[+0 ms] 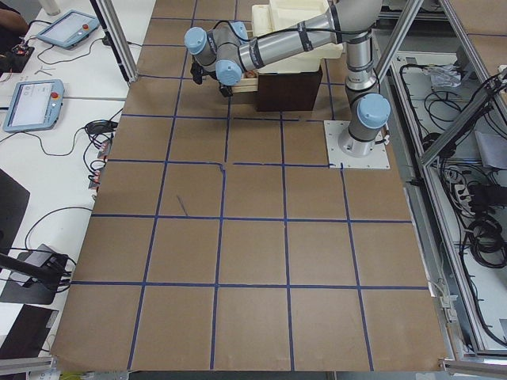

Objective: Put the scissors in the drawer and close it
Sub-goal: 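Push the drawer shut with the left gripper, away from the robot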

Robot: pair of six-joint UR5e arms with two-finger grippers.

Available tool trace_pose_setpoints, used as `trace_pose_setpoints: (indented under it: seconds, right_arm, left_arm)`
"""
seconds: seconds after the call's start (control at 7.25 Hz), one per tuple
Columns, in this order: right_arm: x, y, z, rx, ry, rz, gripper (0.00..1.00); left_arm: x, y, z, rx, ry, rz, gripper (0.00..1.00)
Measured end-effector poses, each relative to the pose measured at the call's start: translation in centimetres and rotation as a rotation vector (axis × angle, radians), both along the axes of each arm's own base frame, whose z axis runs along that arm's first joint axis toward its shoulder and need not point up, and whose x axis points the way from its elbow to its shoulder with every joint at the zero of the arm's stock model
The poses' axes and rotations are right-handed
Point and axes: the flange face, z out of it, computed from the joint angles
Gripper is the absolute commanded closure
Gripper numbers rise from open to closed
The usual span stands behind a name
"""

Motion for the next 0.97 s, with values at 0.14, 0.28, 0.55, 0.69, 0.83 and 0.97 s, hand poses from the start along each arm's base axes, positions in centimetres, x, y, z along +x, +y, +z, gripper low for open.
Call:
trace_pose_setpoints:
  seconds: [0.14, 0.28, 0.55, 0.69, 0.83, 0.97]
  right_arm:
    - [0.0, 0.0, -0.1, 0.001, -0.001, 0.001, 0.00]
    - [0.0, 0.0, -0.2, 0.003, -0.001, 0.001, 0.00]
    - [0.0, 0.0, -0.3, 0.004, -0.002, 0.001, 0.00]
    - [0.0, 0.1, -0.2, 0.004, -0.002, 0.002, 0.00]
    - [0.0, 0.2, -0.1, 0.001, 0.002, -0.001, 0.00]
    - [-0.1, 0.5, 0.1, 0.000, 0.008, -0.007, 0.00]
  left_arm:
    - [0.0, 0.5, 0.6, 0.013, 0.000, 0.001, 0.00]
    - [0.0, 0.9, 0.9, 0.029, 0.000, 0.002, 0.00]
    - [-0.1, 1.4, 1.0, 0.064, -0.001, 0.008, 0.00]
    - [-0.1, 1.7, 1.0, 0.083, -0.005, 0.018, 0.00]
    - [0.0, 1.9, 0.9, 0.102, -0.008, 0.023, 0.00]
    - [0.0, 2.2, 0.8, 0.123, -0.011, 0.023, 0.00]
